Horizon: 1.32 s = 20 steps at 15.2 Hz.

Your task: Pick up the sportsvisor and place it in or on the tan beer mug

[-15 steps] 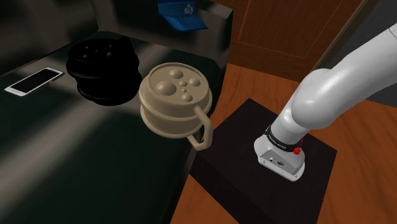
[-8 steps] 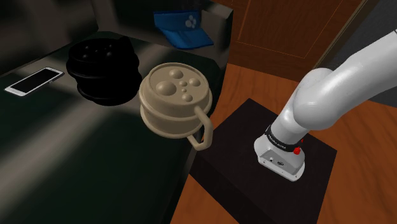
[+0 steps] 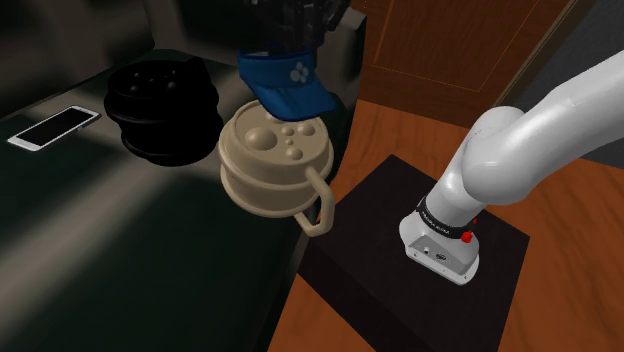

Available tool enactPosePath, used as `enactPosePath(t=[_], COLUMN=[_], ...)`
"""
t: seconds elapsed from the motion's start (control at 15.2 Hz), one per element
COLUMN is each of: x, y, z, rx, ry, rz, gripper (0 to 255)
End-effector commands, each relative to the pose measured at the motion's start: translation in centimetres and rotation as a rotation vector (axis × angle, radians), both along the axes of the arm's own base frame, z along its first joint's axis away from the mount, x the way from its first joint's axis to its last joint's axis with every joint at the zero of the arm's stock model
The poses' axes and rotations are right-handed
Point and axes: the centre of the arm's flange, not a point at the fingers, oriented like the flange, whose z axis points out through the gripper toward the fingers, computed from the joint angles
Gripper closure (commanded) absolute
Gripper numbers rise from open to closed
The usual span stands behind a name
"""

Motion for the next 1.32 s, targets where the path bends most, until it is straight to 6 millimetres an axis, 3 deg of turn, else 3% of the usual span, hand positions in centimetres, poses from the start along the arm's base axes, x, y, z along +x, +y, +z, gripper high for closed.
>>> enactPosePath(t=[0.0, 0.66, 1.19, 1.25], x=[0.0, 0.0, 0.0, 0.0], y=[0.0, 0.0, 0.0, 0.0], z=[-1.1, -6.2, -6.2, -6.2], rx=[0.0, 0.0, 0.0, 0.0], ry=[0.0, 0.0, 0.0, 0.0], rz=[0.0, 0.0, 0.0, 0.0], gripper=[255, 255, 255, 0])
